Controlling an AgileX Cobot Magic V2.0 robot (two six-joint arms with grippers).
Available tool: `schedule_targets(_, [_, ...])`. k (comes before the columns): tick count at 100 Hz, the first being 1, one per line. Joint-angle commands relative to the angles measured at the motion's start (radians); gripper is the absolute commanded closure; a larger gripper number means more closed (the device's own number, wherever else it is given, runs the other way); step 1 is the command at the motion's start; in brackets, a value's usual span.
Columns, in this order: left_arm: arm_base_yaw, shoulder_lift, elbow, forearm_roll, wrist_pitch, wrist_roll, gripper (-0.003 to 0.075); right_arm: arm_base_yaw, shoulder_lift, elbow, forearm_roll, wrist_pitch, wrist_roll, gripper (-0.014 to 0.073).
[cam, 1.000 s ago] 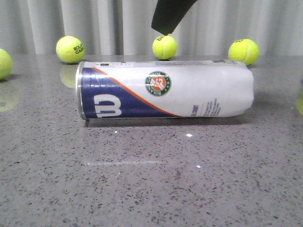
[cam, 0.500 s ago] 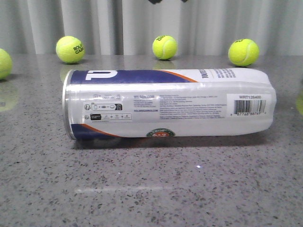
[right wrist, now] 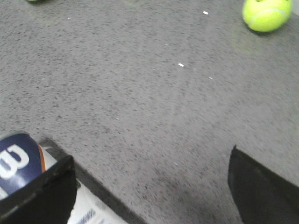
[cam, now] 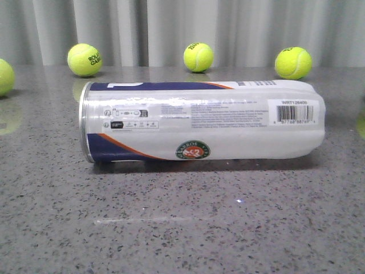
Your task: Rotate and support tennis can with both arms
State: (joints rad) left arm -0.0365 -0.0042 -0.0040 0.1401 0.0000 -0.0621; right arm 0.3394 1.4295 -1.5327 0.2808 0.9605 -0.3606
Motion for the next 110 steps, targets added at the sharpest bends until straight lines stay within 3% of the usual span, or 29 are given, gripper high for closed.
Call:
schedule_targets(1, [0.001, -0.039, 0.047, -0.001, -0.084, -0.008, 0.0741, -0.044, -0.078, 0.023, 0.007, -0.072, 0.005, -0.0052])
schedule_targets(24, [0.001, -0.039, 0.047, -0.001, -0.084, -0.008, 0.0741, -0.142, -0.241, 0.236, 0.007, -0.216, 0.014, -0.0052])
schedule_targets(68, [0.001, -0.039, 0.047, -0.001, -0.084, -0.008, 0.0741, -0.157, -0.667, 0.737, 0.008, -0.666, 0.063, -0.0052])
schedule_targets(110, [0.001, -0.039, 0.047, -0.001, -0.084, -0.008, 0.0741, -0.179, -1.047, 1.055, 0.008, -0.771, 0.063, -0.0052])
